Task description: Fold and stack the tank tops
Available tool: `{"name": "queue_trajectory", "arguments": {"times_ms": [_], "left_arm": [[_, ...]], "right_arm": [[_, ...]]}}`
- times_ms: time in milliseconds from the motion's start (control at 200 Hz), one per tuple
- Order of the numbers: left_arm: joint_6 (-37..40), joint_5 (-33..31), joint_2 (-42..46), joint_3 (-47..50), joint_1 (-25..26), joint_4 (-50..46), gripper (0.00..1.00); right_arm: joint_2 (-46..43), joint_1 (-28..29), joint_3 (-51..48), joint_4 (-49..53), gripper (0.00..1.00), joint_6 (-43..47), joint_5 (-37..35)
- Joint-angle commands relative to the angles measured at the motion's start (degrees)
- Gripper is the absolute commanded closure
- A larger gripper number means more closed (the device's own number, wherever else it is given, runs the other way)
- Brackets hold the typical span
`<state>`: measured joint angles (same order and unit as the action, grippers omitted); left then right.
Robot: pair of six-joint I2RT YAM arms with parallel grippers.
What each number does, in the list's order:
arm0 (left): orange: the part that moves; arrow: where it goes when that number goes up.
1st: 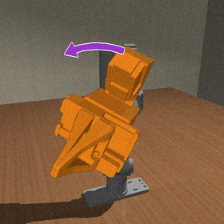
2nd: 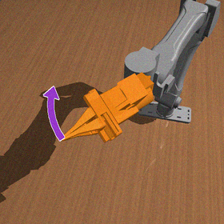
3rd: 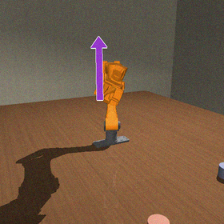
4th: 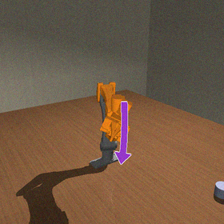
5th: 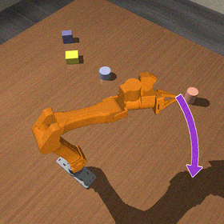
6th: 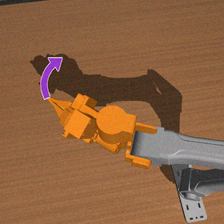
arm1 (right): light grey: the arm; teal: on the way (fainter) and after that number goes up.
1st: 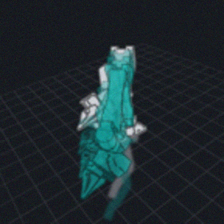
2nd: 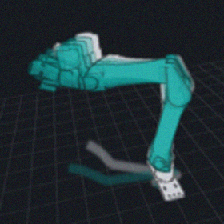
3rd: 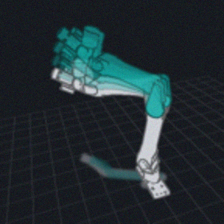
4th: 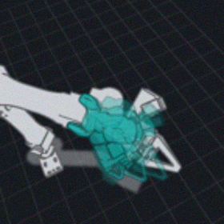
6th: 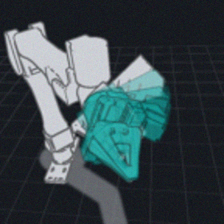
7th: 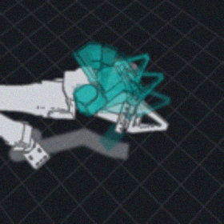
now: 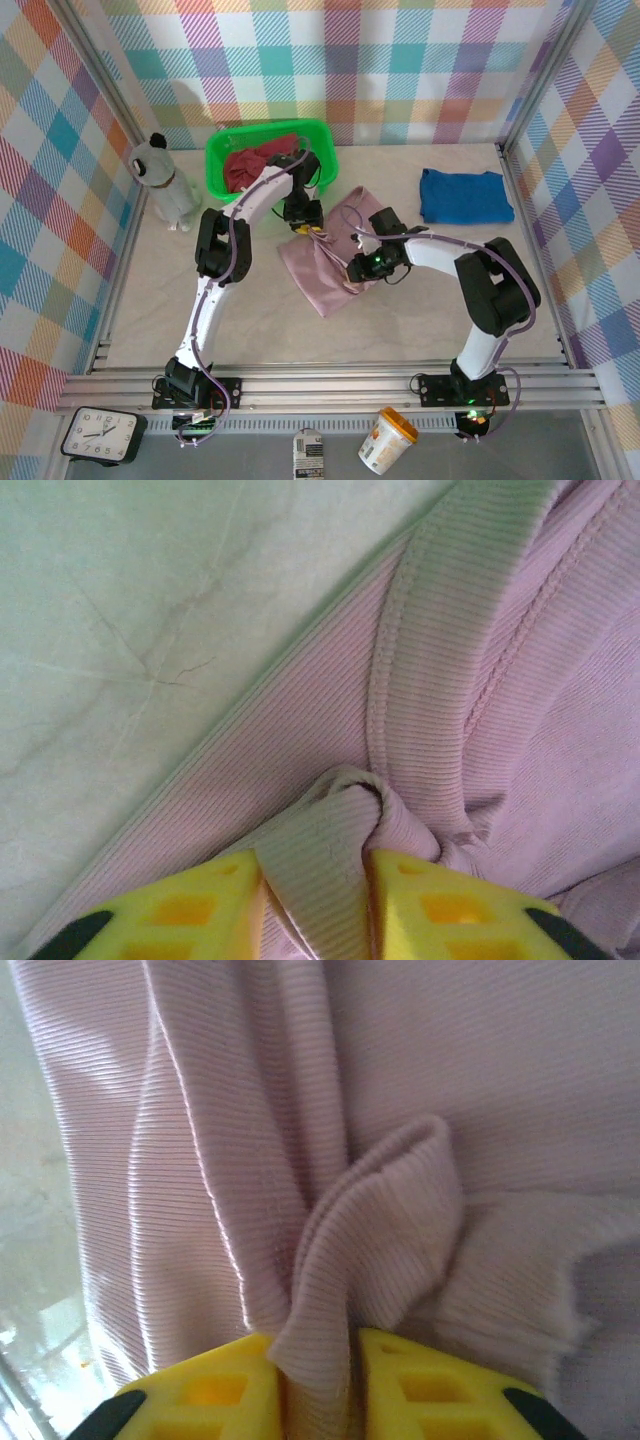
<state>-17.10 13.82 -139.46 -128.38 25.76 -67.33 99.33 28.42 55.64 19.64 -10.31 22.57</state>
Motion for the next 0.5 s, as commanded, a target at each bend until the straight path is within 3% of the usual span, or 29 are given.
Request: {"name": "queue_trajectory", "arguments": {"times_ms": [0,285,495], "left_arm": [[-0.08,-1.68,2.28,-2.57,-0.01,1.33,0.62],[-0.56,-3.28,7.61,-2.49,0.25,3.05,0.56],[0.14,-3.82,10.02,0.06,0.44,2.02,0.56]], "right_arm": [[-4.16,-0.64,-0.79,2.18,0.73,-0.79,-4.46],[-9.44,-2.73,-1.85,5.94,0.66,-0.62,-12.2],[-11.86,-3.02,-2.27,6.29,0.66,0.62,-9.56]]}}
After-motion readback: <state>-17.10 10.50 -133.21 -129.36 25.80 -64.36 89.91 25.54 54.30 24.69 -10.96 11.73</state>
